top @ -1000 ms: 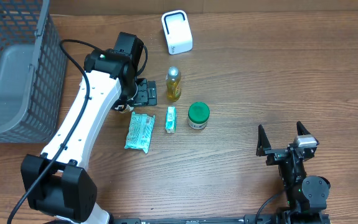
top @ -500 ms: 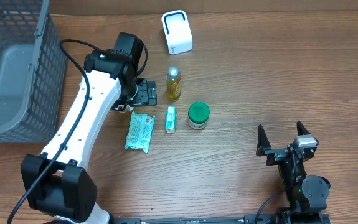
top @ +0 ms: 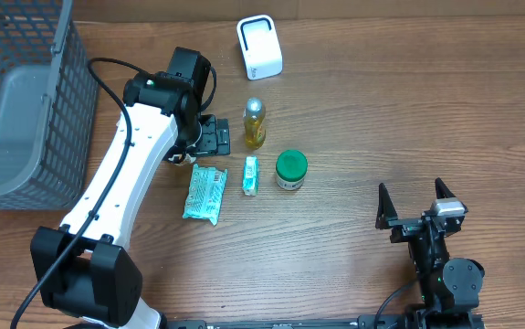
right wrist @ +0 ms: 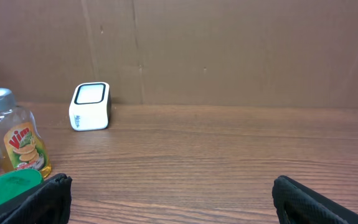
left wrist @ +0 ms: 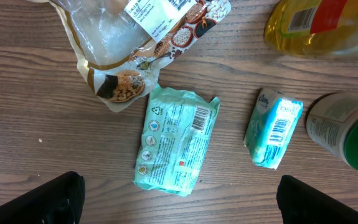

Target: Scan the item barcode

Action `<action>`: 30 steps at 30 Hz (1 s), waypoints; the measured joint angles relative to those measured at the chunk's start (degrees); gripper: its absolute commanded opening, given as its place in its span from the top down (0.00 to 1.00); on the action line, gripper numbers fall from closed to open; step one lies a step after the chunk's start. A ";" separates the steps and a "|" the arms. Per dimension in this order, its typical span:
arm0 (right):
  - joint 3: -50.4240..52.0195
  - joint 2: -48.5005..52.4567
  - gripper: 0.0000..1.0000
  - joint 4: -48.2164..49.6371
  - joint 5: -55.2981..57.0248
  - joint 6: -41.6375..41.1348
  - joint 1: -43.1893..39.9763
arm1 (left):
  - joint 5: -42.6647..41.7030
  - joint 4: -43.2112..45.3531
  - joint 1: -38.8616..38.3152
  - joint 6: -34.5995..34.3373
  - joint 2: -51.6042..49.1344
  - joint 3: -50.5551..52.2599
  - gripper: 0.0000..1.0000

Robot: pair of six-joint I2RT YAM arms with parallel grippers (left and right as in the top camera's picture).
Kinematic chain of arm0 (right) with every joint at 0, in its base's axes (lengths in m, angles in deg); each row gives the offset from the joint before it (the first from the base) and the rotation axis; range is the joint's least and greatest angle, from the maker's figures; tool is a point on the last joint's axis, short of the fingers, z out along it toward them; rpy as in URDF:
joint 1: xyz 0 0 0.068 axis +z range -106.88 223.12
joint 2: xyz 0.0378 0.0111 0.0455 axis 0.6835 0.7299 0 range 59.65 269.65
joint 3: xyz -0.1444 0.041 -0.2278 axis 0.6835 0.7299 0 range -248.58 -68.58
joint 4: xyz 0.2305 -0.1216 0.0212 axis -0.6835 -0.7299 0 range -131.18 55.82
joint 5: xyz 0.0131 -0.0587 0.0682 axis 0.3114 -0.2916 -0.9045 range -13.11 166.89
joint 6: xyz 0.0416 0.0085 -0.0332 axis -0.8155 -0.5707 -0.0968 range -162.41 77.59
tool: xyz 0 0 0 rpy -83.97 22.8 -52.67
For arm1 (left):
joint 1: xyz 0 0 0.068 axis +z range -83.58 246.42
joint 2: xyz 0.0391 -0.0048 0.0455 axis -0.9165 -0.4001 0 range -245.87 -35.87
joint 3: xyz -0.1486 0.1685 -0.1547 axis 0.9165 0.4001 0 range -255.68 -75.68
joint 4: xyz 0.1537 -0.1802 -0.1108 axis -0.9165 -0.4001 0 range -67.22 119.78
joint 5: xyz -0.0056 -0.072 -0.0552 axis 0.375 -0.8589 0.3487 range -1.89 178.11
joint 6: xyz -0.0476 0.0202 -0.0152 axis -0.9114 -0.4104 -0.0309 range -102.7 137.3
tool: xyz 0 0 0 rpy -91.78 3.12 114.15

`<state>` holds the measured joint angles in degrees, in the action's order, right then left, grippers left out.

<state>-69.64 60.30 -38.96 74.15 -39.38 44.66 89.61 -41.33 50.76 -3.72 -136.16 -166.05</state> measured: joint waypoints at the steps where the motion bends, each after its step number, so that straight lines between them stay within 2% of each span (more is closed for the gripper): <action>1: 0.00 0.00 0.00 0.00 0.00 0.00 0.00 | 0.00 -0.02 0.00 0.00 0.00 0.00 0.00; 20: 0.00 0.00 0.00 2.62 -0.17 0.00 0.00 | 0.00 -0.02 0.00 0.00 0.00 0.00 0.00; 30: -0.63 0.00 0.00 2.10 -6.05 -0.02 0.00 | 0.00 -0.02 0.00 0.00 0.00 0.00 0.00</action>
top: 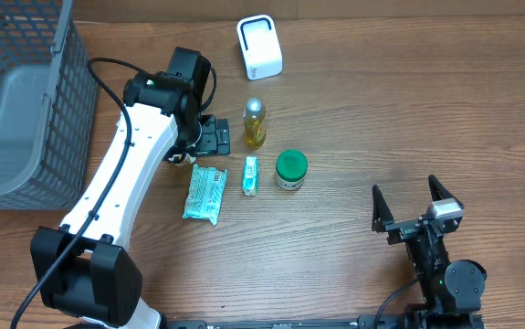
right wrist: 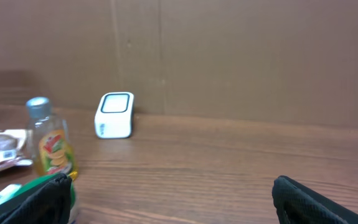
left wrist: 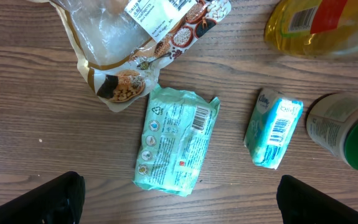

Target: Scan the item barcode

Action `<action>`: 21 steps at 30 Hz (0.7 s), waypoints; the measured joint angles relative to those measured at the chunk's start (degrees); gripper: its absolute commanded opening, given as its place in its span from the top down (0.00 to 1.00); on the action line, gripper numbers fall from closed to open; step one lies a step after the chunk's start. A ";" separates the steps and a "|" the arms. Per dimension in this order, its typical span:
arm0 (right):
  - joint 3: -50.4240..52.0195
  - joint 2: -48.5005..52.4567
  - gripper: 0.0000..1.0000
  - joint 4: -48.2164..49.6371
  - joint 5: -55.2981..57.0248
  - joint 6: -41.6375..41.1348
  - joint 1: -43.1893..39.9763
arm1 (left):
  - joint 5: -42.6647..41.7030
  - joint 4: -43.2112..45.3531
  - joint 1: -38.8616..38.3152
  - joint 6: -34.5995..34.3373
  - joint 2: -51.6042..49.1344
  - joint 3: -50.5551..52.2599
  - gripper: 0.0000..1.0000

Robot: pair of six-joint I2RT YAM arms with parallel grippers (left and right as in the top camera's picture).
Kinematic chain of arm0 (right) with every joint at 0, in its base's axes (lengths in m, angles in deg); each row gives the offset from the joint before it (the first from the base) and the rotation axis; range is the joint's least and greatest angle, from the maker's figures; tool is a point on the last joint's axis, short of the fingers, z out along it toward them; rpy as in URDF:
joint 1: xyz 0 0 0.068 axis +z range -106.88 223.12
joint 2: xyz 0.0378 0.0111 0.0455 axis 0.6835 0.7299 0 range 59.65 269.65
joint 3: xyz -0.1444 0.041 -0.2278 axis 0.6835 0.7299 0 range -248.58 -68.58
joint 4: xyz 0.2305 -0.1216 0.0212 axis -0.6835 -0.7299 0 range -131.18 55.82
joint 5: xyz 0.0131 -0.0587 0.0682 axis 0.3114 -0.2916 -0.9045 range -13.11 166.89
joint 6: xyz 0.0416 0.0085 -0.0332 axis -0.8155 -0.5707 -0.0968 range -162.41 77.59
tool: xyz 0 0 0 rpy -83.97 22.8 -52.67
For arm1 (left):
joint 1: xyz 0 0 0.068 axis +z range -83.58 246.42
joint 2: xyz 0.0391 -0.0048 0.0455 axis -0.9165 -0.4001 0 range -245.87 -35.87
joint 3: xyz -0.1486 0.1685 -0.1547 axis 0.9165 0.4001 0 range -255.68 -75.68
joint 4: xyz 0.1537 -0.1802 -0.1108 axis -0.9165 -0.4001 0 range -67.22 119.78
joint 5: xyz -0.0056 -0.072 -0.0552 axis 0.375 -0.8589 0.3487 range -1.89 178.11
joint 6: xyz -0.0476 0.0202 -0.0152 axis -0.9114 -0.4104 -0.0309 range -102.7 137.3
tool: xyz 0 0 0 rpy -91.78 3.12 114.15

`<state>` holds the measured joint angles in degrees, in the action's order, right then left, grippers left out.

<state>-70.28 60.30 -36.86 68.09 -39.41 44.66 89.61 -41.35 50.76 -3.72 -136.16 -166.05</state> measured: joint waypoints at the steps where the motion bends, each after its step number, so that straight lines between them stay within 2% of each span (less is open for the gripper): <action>1: -0.68 0.00 0.00 -0.79 -0.63 0.02 0.00 | 0.00 0.00 0.00 0.00 0.00 0.00 0.01; 10: -18.95 1.64 0.00 -12.50 -4.61 0.02 0.00 | 0.00 0.02 0.00 0.00 0.00 0.00 0.01; 16: -34.93 11.15 0.00 -21.46 -6.03 0.02 0.00 | -0.02 0.00 0.00 0.00 0.00 0.00 0.00; 21: -49.94 24.28 0.00 -32.15 -8.50 0.07 0.00 | -0.02 0.02 0.00 0.00 0.00 0.00 0.00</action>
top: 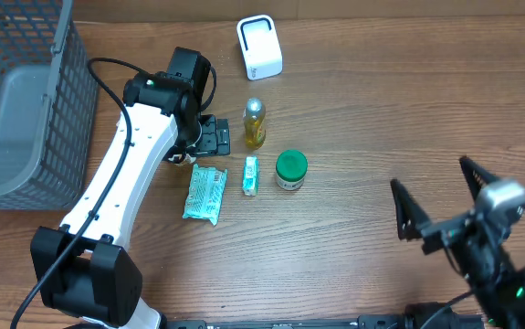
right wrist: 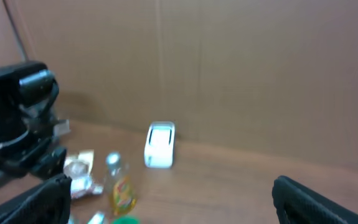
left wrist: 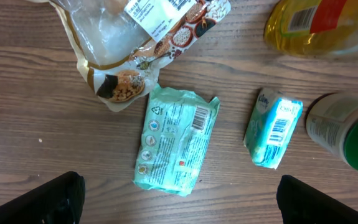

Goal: Scan the item barcode
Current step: 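Raise the right arm from rest and swing it toward the table center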

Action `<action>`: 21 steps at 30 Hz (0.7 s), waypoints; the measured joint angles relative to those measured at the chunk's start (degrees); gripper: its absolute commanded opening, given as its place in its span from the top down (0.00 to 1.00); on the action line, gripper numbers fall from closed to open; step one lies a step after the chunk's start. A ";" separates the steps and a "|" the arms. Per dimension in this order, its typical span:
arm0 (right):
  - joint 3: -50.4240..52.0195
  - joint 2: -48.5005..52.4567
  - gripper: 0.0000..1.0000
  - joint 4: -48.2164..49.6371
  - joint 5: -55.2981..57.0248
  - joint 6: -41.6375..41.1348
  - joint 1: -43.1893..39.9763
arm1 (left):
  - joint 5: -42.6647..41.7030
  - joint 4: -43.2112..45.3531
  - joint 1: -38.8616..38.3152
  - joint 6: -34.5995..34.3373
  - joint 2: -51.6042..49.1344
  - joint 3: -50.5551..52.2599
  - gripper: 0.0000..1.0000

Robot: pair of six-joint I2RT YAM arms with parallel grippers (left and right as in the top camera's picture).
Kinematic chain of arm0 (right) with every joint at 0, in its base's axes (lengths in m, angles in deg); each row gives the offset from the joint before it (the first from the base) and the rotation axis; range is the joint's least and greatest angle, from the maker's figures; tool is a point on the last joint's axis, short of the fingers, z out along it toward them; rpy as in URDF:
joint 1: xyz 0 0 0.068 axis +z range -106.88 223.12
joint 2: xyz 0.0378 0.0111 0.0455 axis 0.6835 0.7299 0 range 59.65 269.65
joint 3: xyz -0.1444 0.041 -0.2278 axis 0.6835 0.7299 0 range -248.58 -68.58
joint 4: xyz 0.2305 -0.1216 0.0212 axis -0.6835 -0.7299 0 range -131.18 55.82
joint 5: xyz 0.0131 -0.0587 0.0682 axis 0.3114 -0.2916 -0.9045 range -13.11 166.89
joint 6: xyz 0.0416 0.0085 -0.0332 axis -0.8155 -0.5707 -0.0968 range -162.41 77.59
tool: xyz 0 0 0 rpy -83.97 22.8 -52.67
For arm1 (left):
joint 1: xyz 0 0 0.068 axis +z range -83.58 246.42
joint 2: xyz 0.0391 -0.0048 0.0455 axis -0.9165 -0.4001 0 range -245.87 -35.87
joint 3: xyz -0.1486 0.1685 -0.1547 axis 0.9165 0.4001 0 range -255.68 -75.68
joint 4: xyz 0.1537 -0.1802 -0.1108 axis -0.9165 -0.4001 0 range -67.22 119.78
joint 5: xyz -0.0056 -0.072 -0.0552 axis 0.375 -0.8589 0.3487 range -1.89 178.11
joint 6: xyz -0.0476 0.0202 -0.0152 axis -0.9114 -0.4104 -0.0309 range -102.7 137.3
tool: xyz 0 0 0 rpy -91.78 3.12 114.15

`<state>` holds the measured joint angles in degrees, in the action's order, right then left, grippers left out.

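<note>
A white scanner [top: 259, 47] stands at the back of the table. Below it are a yellow bottle [top: 255, 124], a green-lidded jar [top: 290, 169], a small teal pack [top: 250, 175] and a larger teal pack [top: 206, 193], both with barcodes facing up. My left gripper [top: 212, 139] hovers open above them, next to a clear snack bag [left wrist: 135, 37]; its fingers [left wrist: 57, 199] hold nothing. My right gripper [top: 433, 187] is open and empty, raised over the front right. Its wrist view is blurred and shows the scanner [right wrist: 160, 145] and bottle [right wrist: 120, 186] far off.
A grey mesh basket [top: 15, 100] fills the far left. A cardboard wall [right wrist: 228, 62] backs the table. Bare wood lies between the jar and my right gripper.
My right gripper has risen from low over the table at the front right and now looms larger in the overhead view. The left arm and all the items are unchanged.
My right gripper sat low and open at the front right, then had turned slightly toward the items, and now it is lifted well above the table. The left gripper stayed open above the packs throughout.
</note>
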<state>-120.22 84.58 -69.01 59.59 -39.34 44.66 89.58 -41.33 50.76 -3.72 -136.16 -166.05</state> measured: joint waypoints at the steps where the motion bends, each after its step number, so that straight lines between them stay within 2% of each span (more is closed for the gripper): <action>1: -2.51 2.27 0.00 -2.16 -0.24 -0.04 0.00 | 0.00 -0.02 0.00 0.00 0.00 0.00 0.00; 13: -42.18 37.38 0.00 -42.42 -1.60 -0.07 0.00 | -0.39 0.00 0.00 0.00 0.00 0.00 0.00; 16: -48.09 43.80 0.00 -47.21 -1.81 -0.09 0.00 | -0.39 0.02 0.00 0.00 0.00 0.00 0.01; 21: -50.75 49.42 0.00 -47.54 -4.28 -0.09 0.00 | -0.39 0.00 0.00 0.00 0.00 0.00 0.00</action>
<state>-170.97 134.00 -116.55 55.31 -39.43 44.66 89.19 -41.33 50.76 -3.72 -136.16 -166.05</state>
